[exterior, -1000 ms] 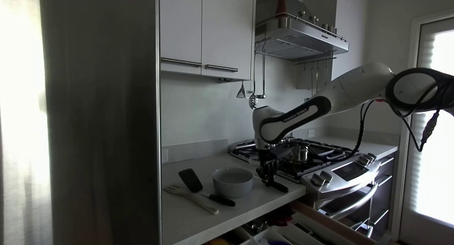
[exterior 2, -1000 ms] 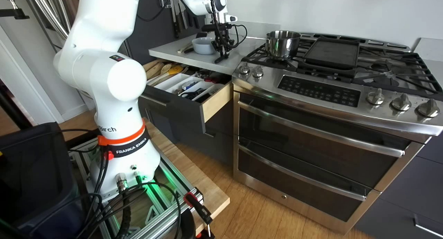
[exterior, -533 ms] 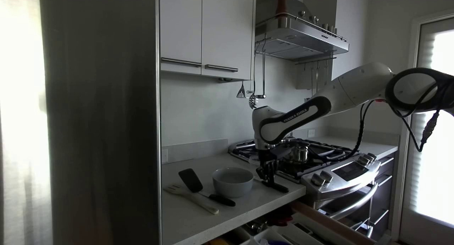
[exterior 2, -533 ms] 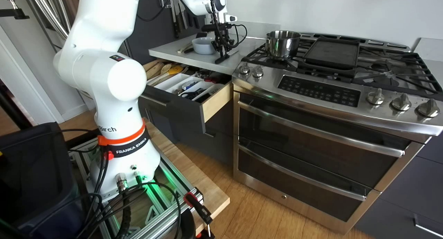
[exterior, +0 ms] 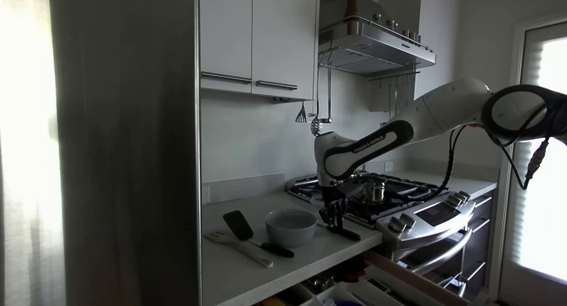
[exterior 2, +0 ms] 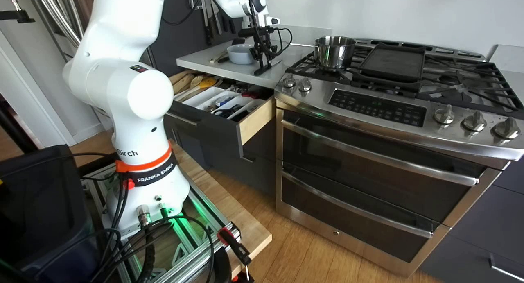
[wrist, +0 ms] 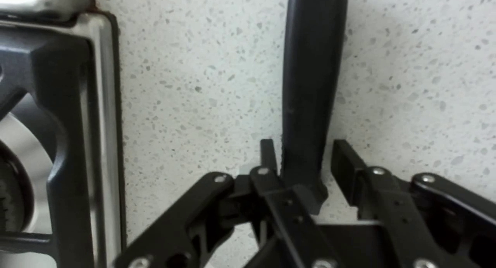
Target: Move a knife from the drawer to the counter
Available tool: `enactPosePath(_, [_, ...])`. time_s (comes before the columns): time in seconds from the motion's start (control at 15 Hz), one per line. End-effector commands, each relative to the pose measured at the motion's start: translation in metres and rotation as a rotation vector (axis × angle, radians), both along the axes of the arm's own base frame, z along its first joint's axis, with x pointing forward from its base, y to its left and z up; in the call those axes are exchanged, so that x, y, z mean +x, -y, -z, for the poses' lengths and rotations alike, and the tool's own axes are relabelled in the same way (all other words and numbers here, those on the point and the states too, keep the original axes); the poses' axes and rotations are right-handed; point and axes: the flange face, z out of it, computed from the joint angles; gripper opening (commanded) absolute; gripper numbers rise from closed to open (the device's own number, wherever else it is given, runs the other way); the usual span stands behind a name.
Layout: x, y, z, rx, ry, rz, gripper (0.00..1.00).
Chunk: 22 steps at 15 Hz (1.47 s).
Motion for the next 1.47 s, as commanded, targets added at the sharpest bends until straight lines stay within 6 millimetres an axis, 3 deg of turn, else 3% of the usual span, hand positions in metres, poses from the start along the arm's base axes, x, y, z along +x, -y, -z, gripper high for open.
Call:
enactPosePath(0.0, [-0.005,-0.001,-0.021,-0.029,0.009,0.015,0.74])
enactPosePath(0.2, [-0.013,0.009,-0.046,-0.003,0.019,0.023,0.98])
enactPosePath(0.47, [-0.037,0.029,-0.103,0.056,0.051,0.061,1.0])
enactPosePath(0.8, [-0.104,0.032,-0.176,0.153,0.096,0.037,1.0])
enactPosePath(1.13, [-0.184,0.04,-0.228,0.158,0.091,0.025,1.0])
enactPosePath(1.2, [-0.148,0.024,-0.222,0.167,0.108,0.027,1.0])
enactPosePath(1.27, [-0.158,0.025,-0.231,0.165,0.117,0.023,1.0])
enactPosePath(1.4, [-0.16,0.024,-0.236,0.168,0.125,0.02,1.0])
